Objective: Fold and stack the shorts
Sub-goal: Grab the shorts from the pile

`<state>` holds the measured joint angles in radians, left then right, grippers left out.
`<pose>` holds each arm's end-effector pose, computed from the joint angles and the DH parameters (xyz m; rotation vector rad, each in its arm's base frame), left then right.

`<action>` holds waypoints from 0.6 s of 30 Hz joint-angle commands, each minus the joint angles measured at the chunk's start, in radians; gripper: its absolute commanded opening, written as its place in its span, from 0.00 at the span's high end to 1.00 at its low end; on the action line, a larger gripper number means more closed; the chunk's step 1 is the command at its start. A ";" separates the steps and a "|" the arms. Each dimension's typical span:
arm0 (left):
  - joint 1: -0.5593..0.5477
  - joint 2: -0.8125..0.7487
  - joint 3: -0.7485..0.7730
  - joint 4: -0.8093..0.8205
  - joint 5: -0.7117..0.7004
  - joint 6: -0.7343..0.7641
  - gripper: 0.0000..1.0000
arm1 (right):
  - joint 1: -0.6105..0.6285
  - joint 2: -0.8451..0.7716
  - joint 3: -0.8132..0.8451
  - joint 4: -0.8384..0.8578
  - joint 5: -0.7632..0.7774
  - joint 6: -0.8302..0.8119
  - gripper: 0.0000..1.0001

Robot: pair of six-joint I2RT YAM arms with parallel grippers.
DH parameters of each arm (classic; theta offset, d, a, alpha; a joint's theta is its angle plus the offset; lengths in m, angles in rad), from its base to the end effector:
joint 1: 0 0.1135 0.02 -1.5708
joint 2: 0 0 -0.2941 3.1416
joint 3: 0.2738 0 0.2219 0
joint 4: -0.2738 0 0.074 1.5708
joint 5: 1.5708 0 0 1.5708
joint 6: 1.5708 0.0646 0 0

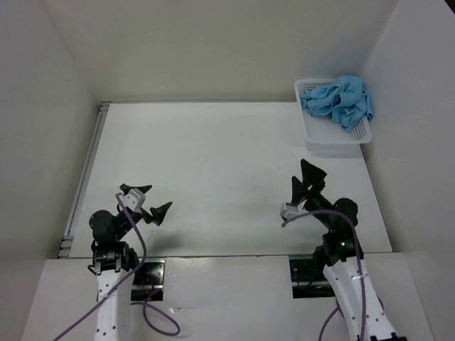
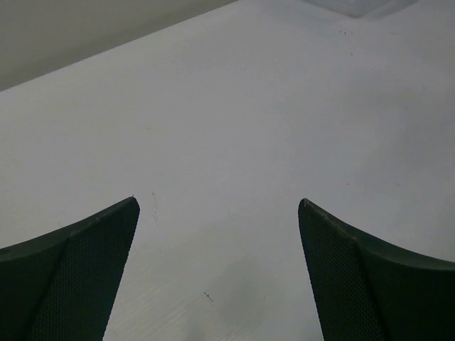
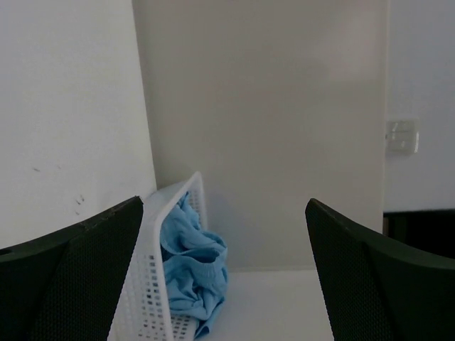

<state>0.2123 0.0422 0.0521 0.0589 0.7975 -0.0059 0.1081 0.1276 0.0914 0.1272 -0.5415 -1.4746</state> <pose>0.0665 -0.0330 0.1962 0.4765 1.4628 -0.4329 0.0688 0.0410 0.2149 -1.3567 0.7137 -0.6986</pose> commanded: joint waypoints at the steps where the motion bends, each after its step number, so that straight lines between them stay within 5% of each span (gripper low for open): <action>1: -0.014 0.170 0.109 0.095 0.039 0.006 0.01 | 0.018 0.330 0.256 0.184 0.024 -0.014 0.00; 6: -0.069 0.588 0.493 -0.054 -0.019 0.006 0.01 | 0.032 0.988 0.986 -0.071 0.542 0.570 0.00; 8: -0.141 0.818 0.636 -0.111 -0.108 0.006 0.01 | -0.019 1.263 1.163 -0.148 0.610 0.775 0.00; 11: -0.235 1.137 0.933 -0.169 -0.377 0.006 0.01 | -0.105 1.484 1.350 -0.163 0.689 0.955 0.00; 14: -0.257 1.387 1.168 -0.336 -0.440 0.006 0.01 | -0.145 1.700 1.530 -0.221 0.759 1.068 0.00; 18: -0.321 1.461 1.178 -0.338 -0.440 0.006 0.01 | -0.199 1.949 1.790 -0.250 0.856 1.171 0.00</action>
<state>-0.0616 1.4944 1.2217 -0.1730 0.4091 -0.0044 -0.0658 1.9831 1.7477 -0.0490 0.1833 -0.4885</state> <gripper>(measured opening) 0.990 0.997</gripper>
